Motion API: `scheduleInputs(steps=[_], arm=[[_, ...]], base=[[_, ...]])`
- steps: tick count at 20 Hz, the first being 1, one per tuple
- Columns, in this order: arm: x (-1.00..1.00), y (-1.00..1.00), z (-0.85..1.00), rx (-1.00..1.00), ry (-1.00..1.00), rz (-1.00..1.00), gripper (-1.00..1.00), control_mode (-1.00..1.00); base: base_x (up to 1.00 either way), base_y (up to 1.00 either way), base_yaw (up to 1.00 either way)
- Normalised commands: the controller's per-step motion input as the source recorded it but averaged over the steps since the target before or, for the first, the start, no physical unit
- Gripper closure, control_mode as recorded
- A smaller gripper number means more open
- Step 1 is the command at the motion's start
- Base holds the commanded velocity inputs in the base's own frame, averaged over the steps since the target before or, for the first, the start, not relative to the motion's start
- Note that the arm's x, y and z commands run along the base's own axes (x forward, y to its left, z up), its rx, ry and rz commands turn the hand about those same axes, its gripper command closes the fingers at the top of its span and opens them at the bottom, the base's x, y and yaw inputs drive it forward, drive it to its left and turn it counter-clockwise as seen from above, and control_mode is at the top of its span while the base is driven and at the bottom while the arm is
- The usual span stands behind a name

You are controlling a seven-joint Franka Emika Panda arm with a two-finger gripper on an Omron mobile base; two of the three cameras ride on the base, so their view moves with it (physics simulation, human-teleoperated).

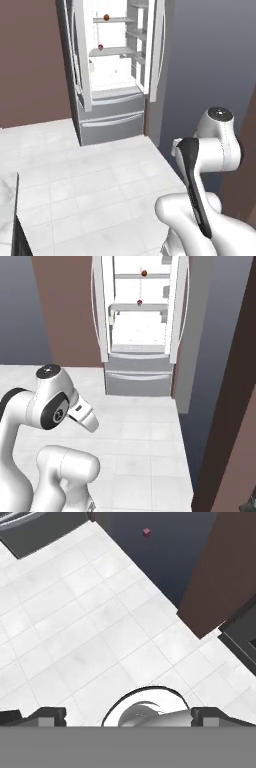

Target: Pick up the peach and mango from the fridge and place one fruit on each plate on the dining counter.

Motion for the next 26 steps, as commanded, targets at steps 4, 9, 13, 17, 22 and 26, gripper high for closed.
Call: scheduleInputs(steps=[4,9,13,17,22,26], arm=[[0.00,0.00,0.00,0.00,0.00,0.00,-1.00,1.00],[0.00,0.00,0.00,0.00,0.00,0.00,-1.00,1.00],[0.00,0.00,0.00,0.00,0.00,0.00,-1.00,1.00],[0.00,0.00,0.00,0.00,0.00,0.00,-1.00,1.00],[0.00,0.00,0.00,0.00,0.00,0.00,-1.00,1.00],[0.00,0.00,0.00,0.00,0.00,0.00,-1.00,1.00]], base=[[1.00,-0.39,0.21],[1.00,-0.41,0.20],[1.00,-0.29,0.16],[1.00,-0.32,0.17],[1.00,-0.38,0.17],[1.00,-0.42,0.17]])
